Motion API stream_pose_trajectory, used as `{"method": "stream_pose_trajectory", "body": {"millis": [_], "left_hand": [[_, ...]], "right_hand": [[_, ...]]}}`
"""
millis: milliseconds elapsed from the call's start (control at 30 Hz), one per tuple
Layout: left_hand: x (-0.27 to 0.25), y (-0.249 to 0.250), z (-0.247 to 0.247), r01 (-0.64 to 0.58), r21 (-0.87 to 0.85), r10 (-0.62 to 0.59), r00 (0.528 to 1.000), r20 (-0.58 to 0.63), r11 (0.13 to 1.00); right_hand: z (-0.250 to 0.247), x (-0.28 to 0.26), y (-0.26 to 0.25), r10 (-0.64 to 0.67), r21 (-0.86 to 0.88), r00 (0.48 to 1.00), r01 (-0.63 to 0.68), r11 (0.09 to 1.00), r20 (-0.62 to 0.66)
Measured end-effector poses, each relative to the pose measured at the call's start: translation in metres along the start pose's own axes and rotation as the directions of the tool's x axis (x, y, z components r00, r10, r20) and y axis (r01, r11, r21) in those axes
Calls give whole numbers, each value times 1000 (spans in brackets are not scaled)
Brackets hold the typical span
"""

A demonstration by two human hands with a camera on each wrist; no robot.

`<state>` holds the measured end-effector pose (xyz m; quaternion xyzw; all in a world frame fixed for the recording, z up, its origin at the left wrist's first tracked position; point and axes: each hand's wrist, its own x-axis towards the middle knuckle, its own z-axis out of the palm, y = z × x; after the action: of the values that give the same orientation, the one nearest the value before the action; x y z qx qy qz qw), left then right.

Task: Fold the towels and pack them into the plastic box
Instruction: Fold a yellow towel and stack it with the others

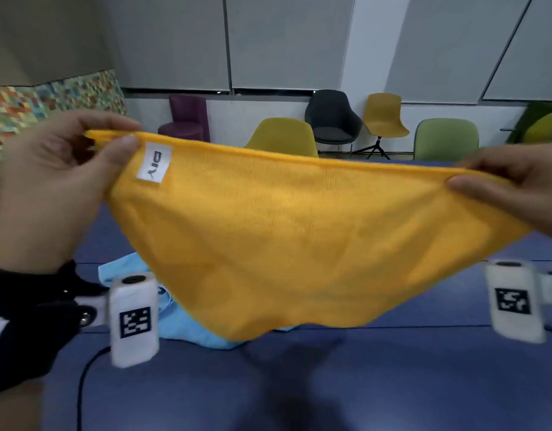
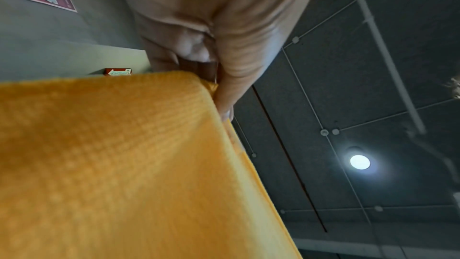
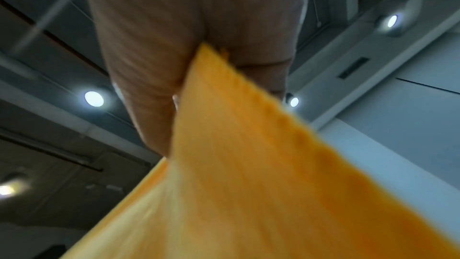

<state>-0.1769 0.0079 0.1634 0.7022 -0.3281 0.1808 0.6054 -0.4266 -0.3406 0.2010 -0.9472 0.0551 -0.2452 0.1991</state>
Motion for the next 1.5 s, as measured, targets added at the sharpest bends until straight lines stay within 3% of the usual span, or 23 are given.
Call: {"method": "stream_pose_trajectory", "body": {"millis": [100,200,300,400,533,600,667,700,733,767,800,867,900,933,1000,1067,1133,1167,1233,1267,1367,1433,1500], "left_hand": [[12,-1,-4,6,48,-9,999,52,999],[15,-24,20,30,55,-36,993,108,998],[11,-78,66,158,198,-187,972,139,967],[0,-137,114,247,379,-330,928,174,892],[-28,-177,141,241,530,-422,871,251,813],[-55,-187,136,123,528,-371,841,394,840],[-85,-190,130,-60,523,-282,788,548,850],[-101,-191,128,-161,509,-241,736,633,846],[-117,-187,126,-236,527,-275,645,713,816],[-133,-184,125,-353,519,-323,483,814,778],[-147,-184,123,-484,453,-353,287,890,749],[-169,-183,119,-522,339,-364,57,930,783],[-173,-180,116,-534,267,-335,-32,942,802],[-178,-180,116,-567,267,-390,-105,915,779],[-192,-182,117,-703,203,-355,-76,932,682],[-206,-174,121,-749,94,-394,-234,889,656],[-222,-181,119,-748,140,-417,-196,888,649],[-227,-181,116,-732,199,-429,-140,892,652],[-233,-176,110,-636,327,-468,-61,882,699],[-236,-181,109,-652,328,-449,-21,893,684],[-239,-188,112,-623,395,-318,237,918,675],[-226,-183,118,-526,413,-217,393,893,743],[-210,-177,124,-417,459,-202,529,825,785]], "right_hand": [[-24,10,6,29,-33,999,-28,999,17],[-9,32,22,108,-83,994,-106,991,22],[51,51,69,247,-156,968,-239,958,32],[121,56,116,458,-311,887,-420,853,57],[171,36,156,507,-420,848,-408,811,155],[188,10,166,547,-496,752,-338,800,369],[204,-24,169,580,-570,542,-211,794,608],[213,-41,169,580,-574,433,-161,803,690],[221,-57,168,575,-572,343,-122,811,743],[228,-71,168,577,-576,265,-89,813,773],[235,-83,168,585,-589,210,-53,807,783],[245,-101,169,620,-628,154,7,778,770],[248,-106,169,640,-649,143,28,760,755],[250,-111,169,656,-668,145,46,743,740],[250,-118,170,669,-686,170,59,726,723],[248,-120,168,674,-690,152,95,718,723],[246,-117,162,686,-703,156,126,700,710],[246,-111,154,694,-715,175,135,686,698],[249,-97,135,615,-668,268,202,717,742],[254,-88,122,538,-621,339,218,753,771],[275,-64,70,164,-307,578,160,938,800],[299,-59,38,-47,-74,625,166,983,780],[323,-56,16,-83,-14,617,150,989,783]]}}
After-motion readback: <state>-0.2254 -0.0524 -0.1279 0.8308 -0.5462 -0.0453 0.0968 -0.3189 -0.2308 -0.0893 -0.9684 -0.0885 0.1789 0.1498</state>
